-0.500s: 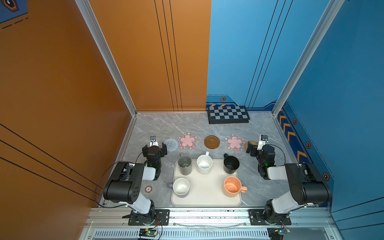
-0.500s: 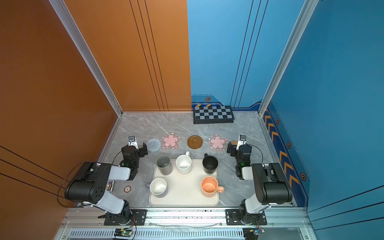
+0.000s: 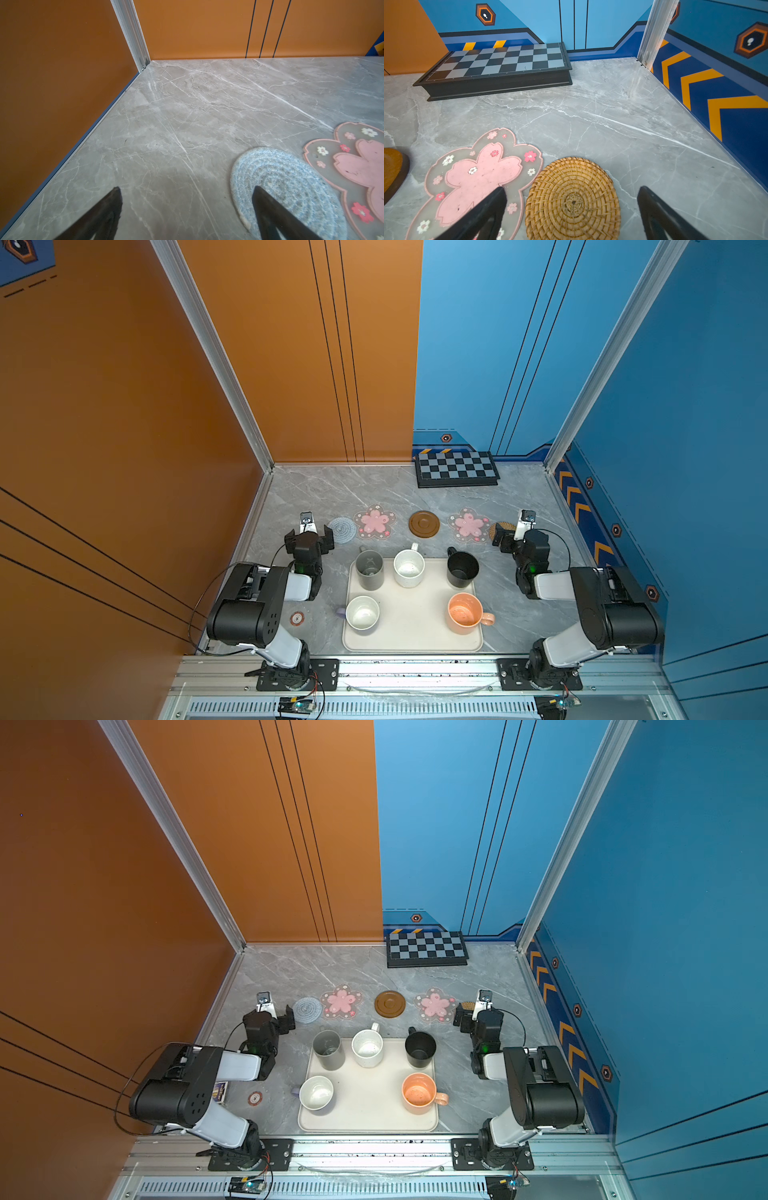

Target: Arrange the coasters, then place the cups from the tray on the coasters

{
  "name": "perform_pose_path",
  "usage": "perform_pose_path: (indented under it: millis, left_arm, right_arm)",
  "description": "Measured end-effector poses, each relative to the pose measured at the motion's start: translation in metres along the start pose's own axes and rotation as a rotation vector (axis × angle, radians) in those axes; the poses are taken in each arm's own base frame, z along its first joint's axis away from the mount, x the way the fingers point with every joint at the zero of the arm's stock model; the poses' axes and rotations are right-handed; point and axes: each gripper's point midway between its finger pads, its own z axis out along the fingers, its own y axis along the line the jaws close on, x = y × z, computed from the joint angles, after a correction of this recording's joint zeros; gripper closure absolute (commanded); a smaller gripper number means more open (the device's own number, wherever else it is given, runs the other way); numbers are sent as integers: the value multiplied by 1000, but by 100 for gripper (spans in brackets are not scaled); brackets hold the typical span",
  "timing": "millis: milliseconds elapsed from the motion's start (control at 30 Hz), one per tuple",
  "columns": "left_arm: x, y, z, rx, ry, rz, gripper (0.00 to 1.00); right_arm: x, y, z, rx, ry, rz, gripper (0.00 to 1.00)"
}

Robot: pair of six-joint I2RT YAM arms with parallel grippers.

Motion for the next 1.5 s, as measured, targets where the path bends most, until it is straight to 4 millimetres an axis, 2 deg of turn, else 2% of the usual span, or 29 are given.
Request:
perform_pose_path:
  millis: [867, 1100, 1200, 1333, 1500]
  left_arm:
    - [0, 0, 0, 9, 1, -2, 2]
    - [-2, 1, -1, 4, 24, 7, 2]
    - [-24, 7, -3, -26, 17, -3, 2]
    - [-63, 23, -10, -112, -23, -62, 2]
    - [-78, 27, -24, -103, -31, -59, 2]
  right_arm:
    - [0, -1, 0, 5, 0, 0, 0]
    - [1, -9, -2, 65, 28, -8, 0]
    - [-18, -5, -4, 72, 28, -15, 0]
    - [-61, -1, -14, 82, -53, -5, 0]
    - [-80, -2, -31, 87, -70, 4, 0]
